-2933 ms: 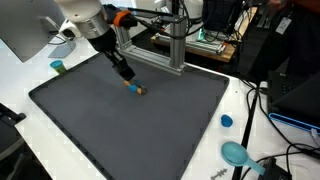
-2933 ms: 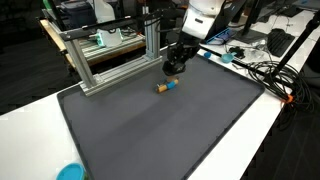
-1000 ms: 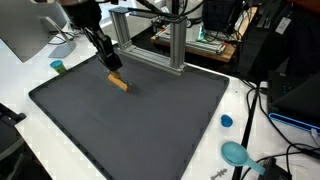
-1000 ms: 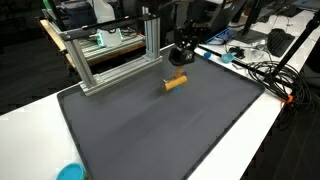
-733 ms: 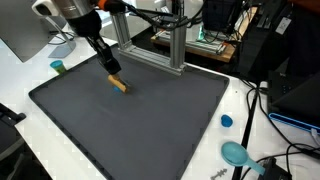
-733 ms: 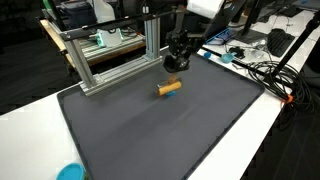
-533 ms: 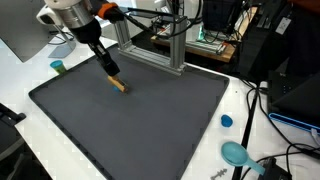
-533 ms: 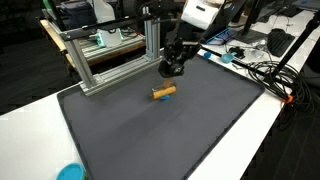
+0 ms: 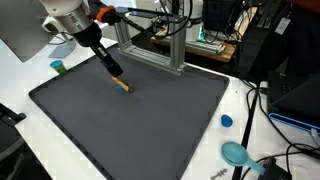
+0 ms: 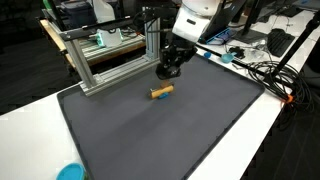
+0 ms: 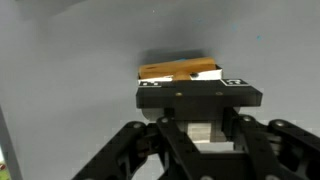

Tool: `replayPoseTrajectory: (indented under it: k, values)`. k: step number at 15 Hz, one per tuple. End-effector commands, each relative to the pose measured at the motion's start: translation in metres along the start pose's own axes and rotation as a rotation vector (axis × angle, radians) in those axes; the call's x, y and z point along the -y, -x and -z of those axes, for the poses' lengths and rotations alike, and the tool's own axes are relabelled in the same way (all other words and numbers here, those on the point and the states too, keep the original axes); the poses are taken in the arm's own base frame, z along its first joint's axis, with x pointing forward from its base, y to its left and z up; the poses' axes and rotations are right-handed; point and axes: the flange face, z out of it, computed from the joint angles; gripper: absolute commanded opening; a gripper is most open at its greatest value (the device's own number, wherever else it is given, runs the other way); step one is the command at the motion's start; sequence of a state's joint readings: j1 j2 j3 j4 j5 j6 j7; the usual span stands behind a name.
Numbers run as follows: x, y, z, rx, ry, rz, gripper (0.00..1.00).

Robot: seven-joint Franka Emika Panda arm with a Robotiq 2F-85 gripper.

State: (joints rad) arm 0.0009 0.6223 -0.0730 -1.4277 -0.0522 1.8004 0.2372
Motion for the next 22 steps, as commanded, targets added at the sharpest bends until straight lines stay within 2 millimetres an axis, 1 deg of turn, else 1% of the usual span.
replayPoseTrajectory:
  k: [1, 3, 4, 6, 10, 11, 12, 14, 17, 20, 22]
  values:
    - [0.008, 0.010, 0.002, 0.108, -0.150, 0.071, 0.22]
    - [0.013, 0.014, 0.001, 0.160, -0.224, 0.102, 0.22]
    - [0.016, 0.014, 0.001, 0.154, -0.220, 0.093, 0.22]
    - [0.017, 0.010, 0.009, 0.111, -0.210, 0.062, 0.22]
    - [0.014, 0.000, 0.045, -0.022, -0.183, 0.020, 0.22]
    - [0.013, -0.002, 0.054, -0.048, -0.173, 0.020, 0.22]
    - [0.014, -0.003, 0.057, -0.064, -0.136, 0.030, 0.22]
    - [0.015, -0.004, 0.056, -0.072, -0.053, 0.054, 0.22]
    - [0.018, -0.006, 0.040, -0.079, 0.026, 0.070, 0.22]
    - [0.023, -0.010, 0.022, -0.068, 0.040, 0.088, 0.22]
    - [0.026, -0.011, 0.008, -0.027, 0.008, 0.088, 0.22]
